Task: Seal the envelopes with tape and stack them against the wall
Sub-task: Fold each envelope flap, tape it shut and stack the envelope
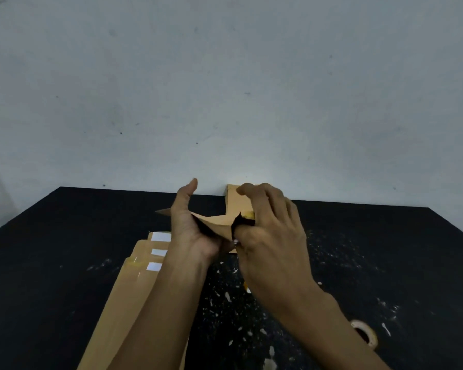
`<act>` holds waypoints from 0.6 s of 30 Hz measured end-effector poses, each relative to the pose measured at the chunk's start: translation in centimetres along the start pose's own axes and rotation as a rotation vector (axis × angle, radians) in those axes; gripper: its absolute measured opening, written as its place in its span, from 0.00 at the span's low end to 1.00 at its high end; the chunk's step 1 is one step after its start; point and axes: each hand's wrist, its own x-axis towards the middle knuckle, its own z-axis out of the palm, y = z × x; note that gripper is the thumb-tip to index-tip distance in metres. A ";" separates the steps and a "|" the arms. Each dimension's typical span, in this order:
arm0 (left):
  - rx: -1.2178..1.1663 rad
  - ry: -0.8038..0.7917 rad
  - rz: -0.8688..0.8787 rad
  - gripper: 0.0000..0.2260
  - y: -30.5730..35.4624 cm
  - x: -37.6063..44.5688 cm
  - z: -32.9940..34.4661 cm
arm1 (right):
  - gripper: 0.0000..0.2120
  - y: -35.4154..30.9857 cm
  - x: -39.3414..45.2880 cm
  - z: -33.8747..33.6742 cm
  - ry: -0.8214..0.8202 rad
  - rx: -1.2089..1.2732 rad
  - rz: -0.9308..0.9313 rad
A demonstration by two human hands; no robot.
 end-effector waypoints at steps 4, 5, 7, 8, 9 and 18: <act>-0.020 0.090 0.015 0.23 -0.1 0.5 -0.2 | 0.09 0.7 -0.3 0.3 -0.118 0.091 0.074; -0.026 0.105 -0.008 0.23 -0.1 0.6 -0.2 | 0.12 1.0 -0.4 0.3 -0.124 0.127 0.104; -0.041 0.105 -0.072 0.28 0.1 0.5 0.1 | 0.18 1.8 -0.7 -0.1 -0.091 0.192 0.173; -0.054 0.106 -0.102 0.30 0.2 0.6 0.2 | 0.20 2.3 -0.9 -0.1 -0.055 0.209 0.205; -0.070 0.105 -0.128 0.31 0.3 0.7 0.2 | 0.20 2.6 -1.2 -0.2 -0.003 0.210 0.231; -0.028 0.124 -0.134 0.31 0.5 1.8 0.5 | 0.15 2.4 -1.4 0.8 0.071 0.251 0.079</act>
